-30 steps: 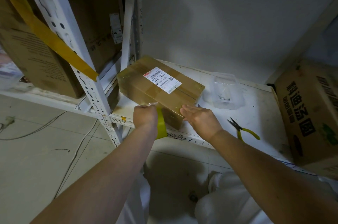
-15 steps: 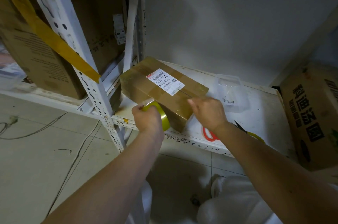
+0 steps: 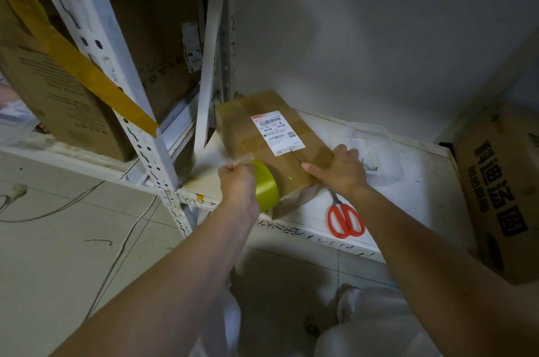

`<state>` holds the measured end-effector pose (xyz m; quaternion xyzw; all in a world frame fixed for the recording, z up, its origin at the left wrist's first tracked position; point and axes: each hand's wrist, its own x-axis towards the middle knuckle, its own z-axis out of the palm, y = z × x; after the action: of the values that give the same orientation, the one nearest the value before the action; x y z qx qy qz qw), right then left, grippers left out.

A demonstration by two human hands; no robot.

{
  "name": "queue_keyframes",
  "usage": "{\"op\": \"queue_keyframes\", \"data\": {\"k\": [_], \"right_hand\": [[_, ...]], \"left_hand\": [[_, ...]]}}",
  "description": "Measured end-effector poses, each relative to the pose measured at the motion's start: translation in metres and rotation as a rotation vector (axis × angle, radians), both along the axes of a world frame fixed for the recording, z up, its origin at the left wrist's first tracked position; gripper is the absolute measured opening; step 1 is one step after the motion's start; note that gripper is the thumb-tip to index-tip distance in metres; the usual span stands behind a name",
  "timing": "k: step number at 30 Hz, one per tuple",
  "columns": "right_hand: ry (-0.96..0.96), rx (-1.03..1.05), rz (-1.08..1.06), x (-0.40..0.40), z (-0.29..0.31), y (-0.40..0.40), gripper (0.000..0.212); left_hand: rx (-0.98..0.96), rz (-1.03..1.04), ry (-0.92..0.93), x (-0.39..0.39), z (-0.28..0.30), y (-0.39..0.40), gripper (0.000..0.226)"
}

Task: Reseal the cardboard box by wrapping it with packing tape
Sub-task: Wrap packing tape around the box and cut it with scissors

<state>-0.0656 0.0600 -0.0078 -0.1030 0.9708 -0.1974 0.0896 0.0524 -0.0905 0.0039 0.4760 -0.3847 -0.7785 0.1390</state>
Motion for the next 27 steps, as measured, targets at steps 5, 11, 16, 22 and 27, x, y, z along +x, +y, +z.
{"op": "queue_keyframes", "data": {"k": [5,11,16,22,27], "right_hand": [[0.082,0.042,-0.071,0.021,-0.007,-0.004,0.082],[0.15,0.027,-0.066,0.028,-0.006,-0.001,0.037],[0.067,-0.26,-0.163,0.029,-0.009,0.019,0.028],[0.017,-0.187,-0.33,0.041,-0.032,0.049,0.025],[-0.041,0.094,-0.238,0.055,-0.059,0.057,0.036]], "left_hand": [[-0.083,-0.139,-0.011,-0.01,-0.005,-0.029,0.048],[-0.118,-0.185,-0.027,-0.013,-0.007,-0.046,0.043],[-0.149,-0.175,-0.032,-0.009,0.008,-0.048,0.025],[-0.209,-0.089,-0.029,-0.002,0.019,-0.043,0.034],[-0.295,-0.014,-0.031,0.007,0.028,-0.026,0.028]]}}
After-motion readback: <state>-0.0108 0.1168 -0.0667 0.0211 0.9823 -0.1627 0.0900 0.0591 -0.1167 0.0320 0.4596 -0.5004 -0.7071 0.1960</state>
